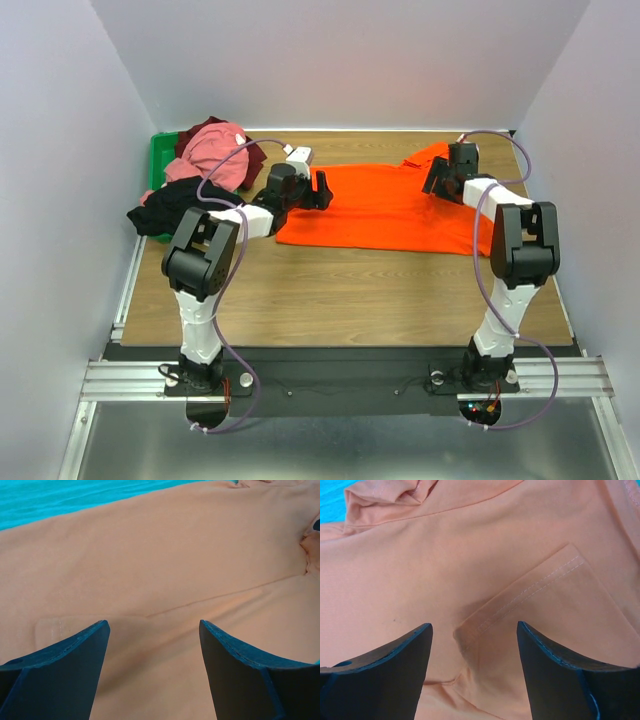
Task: Fold and stack the t-shirts
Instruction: Fold the tshirt
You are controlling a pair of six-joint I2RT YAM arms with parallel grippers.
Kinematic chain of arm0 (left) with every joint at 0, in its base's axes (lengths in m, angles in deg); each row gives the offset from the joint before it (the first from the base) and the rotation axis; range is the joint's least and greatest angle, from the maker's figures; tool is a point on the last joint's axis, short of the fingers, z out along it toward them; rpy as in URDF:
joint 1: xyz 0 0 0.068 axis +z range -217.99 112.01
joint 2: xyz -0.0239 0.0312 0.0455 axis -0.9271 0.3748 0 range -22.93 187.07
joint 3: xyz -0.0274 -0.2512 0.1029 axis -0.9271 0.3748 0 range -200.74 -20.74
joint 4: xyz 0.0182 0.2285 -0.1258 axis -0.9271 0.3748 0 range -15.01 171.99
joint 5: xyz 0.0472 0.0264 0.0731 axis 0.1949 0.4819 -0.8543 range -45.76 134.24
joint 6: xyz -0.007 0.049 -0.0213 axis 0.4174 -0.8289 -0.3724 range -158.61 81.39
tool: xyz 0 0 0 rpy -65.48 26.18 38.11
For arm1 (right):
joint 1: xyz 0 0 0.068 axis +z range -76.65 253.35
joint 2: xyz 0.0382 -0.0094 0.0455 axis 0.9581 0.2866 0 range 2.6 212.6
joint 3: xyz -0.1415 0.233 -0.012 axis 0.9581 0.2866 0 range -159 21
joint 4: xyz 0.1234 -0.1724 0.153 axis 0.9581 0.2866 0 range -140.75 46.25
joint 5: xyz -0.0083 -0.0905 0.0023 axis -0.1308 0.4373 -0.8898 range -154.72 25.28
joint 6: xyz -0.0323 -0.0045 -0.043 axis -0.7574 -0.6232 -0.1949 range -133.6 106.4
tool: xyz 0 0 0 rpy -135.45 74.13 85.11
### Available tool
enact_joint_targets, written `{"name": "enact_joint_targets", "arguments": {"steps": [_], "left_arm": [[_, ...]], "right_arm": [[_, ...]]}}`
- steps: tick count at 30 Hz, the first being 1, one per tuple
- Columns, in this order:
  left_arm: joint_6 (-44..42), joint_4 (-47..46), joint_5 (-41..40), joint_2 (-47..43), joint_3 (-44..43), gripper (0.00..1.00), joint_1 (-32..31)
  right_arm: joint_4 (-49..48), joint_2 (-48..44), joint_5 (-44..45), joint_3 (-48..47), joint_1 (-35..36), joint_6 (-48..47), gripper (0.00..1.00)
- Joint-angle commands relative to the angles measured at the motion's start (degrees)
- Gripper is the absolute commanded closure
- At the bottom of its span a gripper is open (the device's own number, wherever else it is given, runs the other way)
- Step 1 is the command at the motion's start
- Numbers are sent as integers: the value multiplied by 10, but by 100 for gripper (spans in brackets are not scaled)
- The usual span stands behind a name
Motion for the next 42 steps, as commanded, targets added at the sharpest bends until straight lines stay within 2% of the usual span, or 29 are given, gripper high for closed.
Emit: {"name": "enact_joint_targets", "arguments": {"steps": [1,10,16,25,33,42], "left_arm": [[-1,-15,14,27,-34,16,7],[19,42,18,71,-56,16,37],[34,54,27,70,-39,16,48],[32,95,8,54,-15,16,55],[37,100,-13,31,23,16,57],[48,65,-20,-35,114,16,49]], "right_arm": [[-25,29,20,-29,2,6,26],[74,74,29,-56,-5,14,25],[80,74,-24,13,-5,45,9],[78,-16,-16,136,-4,62,0],[75,-70,-6,213,0,61,0],[67,-147,13,276,11,63,0]]}}
